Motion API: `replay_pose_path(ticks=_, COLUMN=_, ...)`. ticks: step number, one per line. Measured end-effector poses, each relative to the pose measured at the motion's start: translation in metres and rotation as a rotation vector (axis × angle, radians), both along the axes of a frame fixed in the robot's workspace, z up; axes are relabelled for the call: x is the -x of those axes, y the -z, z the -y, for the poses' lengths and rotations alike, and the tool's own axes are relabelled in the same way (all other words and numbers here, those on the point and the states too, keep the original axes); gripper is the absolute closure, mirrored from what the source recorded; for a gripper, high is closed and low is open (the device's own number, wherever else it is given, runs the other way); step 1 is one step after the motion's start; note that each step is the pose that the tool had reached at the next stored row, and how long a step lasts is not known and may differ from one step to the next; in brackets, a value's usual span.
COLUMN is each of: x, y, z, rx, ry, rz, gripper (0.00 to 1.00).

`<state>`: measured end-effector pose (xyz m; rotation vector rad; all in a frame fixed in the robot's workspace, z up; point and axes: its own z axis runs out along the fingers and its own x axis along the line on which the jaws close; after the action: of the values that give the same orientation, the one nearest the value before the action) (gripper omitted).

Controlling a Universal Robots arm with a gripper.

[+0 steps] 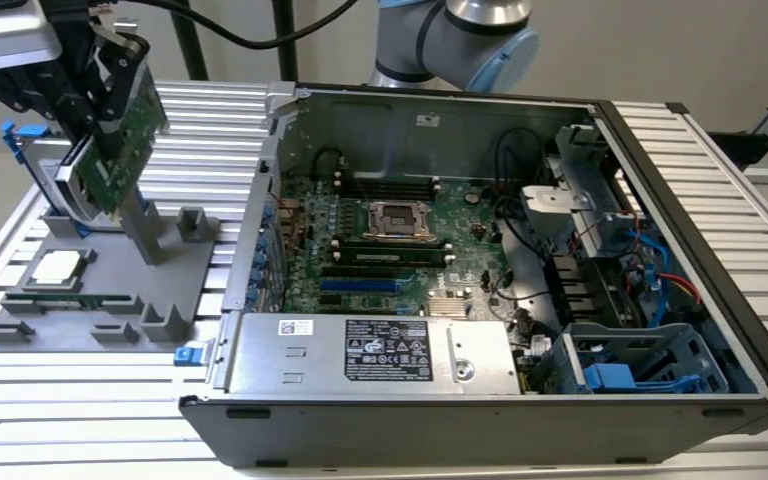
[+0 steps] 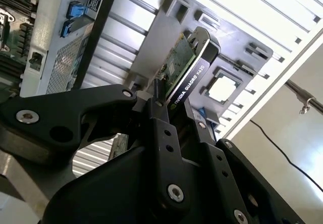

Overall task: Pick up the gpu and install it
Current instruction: 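Pick up the gpu and move the gpu toward the slot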

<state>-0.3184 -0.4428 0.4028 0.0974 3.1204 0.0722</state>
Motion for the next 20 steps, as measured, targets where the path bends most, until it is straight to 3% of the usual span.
replay_pose_path(ticks=13, x=0.0000, y=-0.0077, z=0.0000, rx=0.0000, ry=0.000, rz=0.0000, gripper=1.00)
replay_pose_path(ticks=20, x=-0.0004, y=-0.0083, z=0.0000, rx=0.0001, ry=0.000, rz=-0.0001, gripper=1.00)
